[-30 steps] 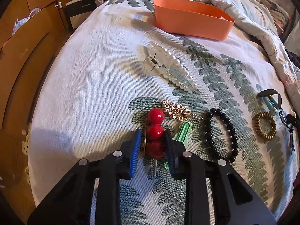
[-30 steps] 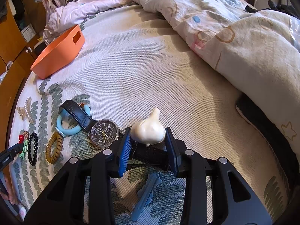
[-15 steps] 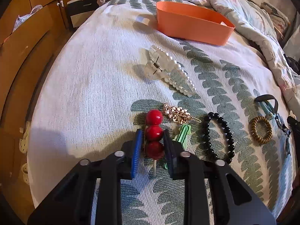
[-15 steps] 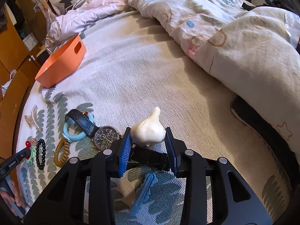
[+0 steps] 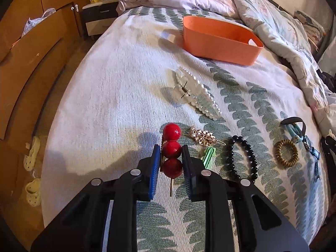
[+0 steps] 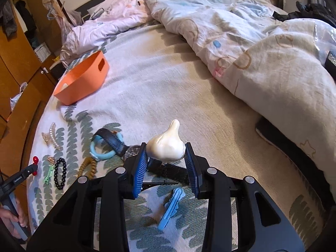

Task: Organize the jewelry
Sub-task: 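Lift the red bead hairpin with the left tool while the right tool lifts the garlic ornament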

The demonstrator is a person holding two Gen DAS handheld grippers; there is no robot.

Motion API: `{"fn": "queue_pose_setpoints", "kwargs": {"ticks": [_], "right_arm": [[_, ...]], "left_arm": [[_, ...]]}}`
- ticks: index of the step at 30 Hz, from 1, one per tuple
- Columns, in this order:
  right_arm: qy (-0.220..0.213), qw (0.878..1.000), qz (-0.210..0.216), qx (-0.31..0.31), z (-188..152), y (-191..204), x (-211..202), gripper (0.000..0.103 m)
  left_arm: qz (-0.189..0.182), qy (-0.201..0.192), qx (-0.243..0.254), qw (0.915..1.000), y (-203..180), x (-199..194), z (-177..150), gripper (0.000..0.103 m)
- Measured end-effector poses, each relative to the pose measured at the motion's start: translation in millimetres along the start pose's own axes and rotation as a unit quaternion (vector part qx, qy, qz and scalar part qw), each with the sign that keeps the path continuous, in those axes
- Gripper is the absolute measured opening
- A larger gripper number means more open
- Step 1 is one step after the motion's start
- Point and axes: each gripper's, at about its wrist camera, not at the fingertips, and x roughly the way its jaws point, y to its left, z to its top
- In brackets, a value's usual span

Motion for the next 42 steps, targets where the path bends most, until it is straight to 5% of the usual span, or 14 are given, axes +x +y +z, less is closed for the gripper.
{"fn": "queue_pose_setpoints", "kwargs": {"ticks": [9,20,27,42], "right_arm": [[-0.008,0.999,0.034,-0.02,-27.4,21.1,-35.7,0.036],[-0.016,0.993,0.096,-0.064,-101.6,65.6,-105.9,0.036],[-0.005,0.994,0.094,-0.062,-140.4,67.2,-113.3,0.036],[0.006,0.996,0.047,-0.069,-163.7,53.7,-108.2,0.036]], "left_arm": [[0.006,-0.013,0.003,0.9999,-3.2,-29.2,-8.3,0.022],[-0.001,-0.022,0.02,0.9995,-14.1,-79.3,-54.4,0.022],[-0.017,-0.012,0.036,0.9991,-26.1,-88.7,-90.5,0.022],[-0.009,0.007,0.052,0.9986,-43.7,-74.2,-135.5,0.022]]}}
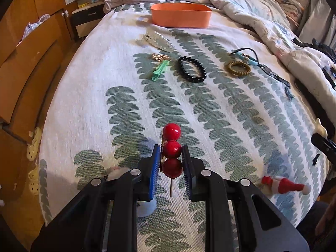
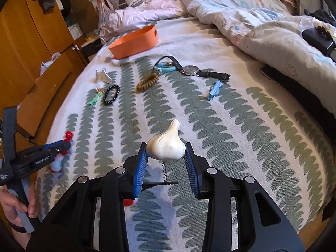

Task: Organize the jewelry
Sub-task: 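Lift the red bead hairpin with the left tool while the right tool lifts the garlic ornament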

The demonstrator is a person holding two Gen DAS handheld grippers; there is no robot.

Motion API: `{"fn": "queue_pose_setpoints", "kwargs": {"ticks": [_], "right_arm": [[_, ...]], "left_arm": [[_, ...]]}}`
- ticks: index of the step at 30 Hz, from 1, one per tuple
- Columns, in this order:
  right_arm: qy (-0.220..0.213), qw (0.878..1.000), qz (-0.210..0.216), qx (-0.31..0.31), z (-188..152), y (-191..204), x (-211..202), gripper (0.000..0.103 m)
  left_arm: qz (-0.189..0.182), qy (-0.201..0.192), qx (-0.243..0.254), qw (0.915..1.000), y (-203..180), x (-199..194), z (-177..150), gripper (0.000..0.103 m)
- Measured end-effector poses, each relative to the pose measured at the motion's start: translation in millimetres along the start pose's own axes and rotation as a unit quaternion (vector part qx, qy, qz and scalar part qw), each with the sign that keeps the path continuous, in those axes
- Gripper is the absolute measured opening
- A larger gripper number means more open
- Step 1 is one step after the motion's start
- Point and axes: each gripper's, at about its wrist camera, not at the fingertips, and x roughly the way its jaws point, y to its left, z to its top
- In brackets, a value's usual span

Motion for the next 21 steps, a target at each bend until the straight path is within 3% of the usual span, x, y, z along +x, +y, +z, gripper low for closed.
{"fn": "queue_pose_setpoints", "kwargs": {"ticks": [9,21], "right_arm": [[0.024,1.0,-0.012,0.007,-5.8,-7.0,12.8,0.036],[0.017,0.999,-0.034,-0.012,-10.4,-0.7,9.5,0.039]], "left_arm": [[0.017,0.01,-0.006,0.9998,5.8,10.7,-4.2,0.022],[0.034,-0.001,0.005,0.9994,1.2,7.2,-6.9,0.022]]}}
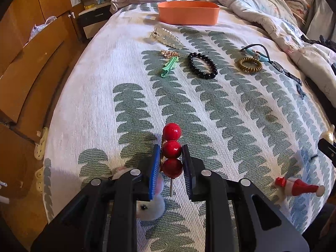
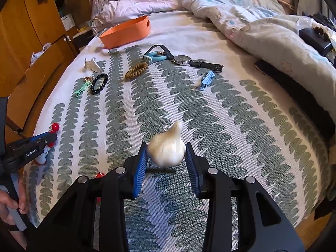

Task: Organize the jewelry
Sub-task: 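Lift the red bead hairpin with the left tool while the right tool lifts the garlic ornament, then open the left tool to drop the hairpin while the right tool drops the garlic ornament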

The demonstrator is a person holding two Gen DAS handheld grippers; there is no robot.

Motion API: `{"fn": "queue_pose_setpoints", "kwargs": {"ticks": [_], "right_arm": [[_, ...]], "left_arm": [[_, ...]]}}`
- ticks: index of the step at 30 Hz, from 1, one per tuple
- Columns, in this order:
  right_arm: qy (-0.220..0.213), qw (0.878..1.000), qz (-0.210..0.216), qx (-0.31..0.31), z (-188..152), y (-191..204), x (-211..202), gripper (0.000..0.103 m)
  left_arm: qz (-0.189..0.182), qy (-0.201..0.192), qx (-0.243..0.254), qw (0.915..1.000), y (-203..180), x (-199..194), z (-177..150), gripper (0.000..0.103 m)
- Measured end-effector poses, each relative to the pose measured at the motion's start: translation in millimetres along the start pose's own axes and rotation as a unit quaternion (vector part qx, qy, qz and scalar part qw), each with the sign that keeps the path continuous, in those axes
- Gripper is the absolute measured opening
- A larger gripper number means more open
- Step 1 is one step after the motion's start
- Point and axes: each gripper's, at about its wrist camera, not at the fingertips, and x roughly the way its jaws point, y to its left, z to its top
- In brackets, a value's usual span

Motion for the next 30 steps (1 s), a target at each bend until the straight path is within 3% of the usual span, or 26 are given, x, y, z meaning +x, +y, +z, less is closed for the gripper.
{"fn": "queue_pose_setpoints", "kwargs": {"ticks": [16,20,25,27,30], "right_arm": [[-0.02,1.0,-0.006,-0.008,1.4,2.4,-10.5,0.039],[-0.029,0.999,-0.009,-0.01,2.9,2.6,-14.7,0.041],[-0.047,0.999,-0.016,-0.013,4.9,2.9,-21.0,0.054],[-0.053,0.998,-0.016,-0.013,5.9,2.3,-23.0,0.058],[-0.058,0.998,-0.017,-0.012,6.7,0.1,-25.0,0.06]], "left_arm": [[0.012,-0.033,0.0,0.9994,1.2,-16.4,3.3,0.023],[0.015,-0.047,0.0,0.9988,2.3,-22.5,4.4,0.039],[0.018,-0.065,-0.001,0.9978,5.3,-29.1,7.0,0.041],[0.017,-0.073,-0.003,0.9972,7.6,-31.3,8.5,0.052],[0.013,-0.089,-0.008,0.9959,14.3,-35.3,11.3,0.056]]}}
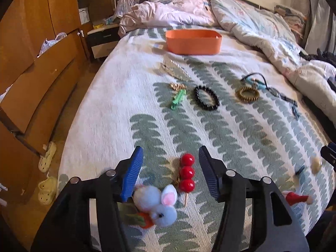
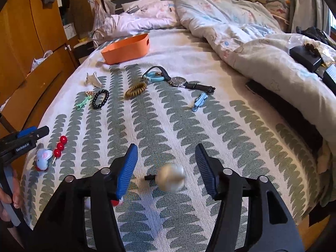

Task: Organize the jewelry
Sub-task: 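Open the left tool to drop the hairpin while the right tool drops the garlic ornament, then move the left tool to the black bead bracelet while the right tool moves to the wristwatch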

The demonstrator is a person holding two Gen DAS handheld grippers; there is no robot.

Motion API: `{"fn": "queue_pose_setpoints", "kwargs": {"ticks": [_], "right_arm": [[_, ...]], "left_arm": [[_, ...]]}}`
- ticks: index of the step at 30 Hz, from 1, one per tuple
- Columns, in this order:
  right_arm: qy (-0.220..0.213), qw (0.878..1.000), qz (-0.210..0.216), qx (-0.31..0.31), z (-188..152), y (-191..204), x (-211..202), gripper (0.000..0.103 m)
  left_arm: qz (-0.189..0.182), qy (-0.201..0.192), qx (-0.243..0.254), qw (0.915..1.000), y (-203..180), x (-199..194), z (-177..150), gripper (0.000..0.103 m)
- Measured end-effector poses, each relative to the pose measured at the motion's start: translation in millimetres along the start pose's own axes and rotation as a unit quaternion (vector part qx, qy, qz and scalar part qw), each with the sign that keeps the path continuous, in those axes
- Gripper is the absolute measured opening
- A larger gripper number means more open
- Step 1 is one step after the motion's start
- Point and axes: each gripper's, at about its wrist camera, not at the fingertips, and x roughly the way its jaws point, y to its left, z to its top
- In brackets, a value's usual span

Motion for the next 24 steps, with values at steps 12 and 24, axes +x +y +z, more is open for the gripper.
{"fn": "queue_pose_setpoints", "kwargs": {"ticks": [12,24], "right_arm": [[-0.014,1.0,0.004,0.018,8.4,-16.7,-1.4,0.061],[-0.019,1.0,-0.002,0.011,35.1,-29.2,10.7,0.061]], "left_arm": [[0.006,-0.034,-0.006,0.9994,21.6,-3.3,14.8,0.064],[0.007,-0.026,0.027,0.9993,3.1,12.1,35.4,0.065]]}}
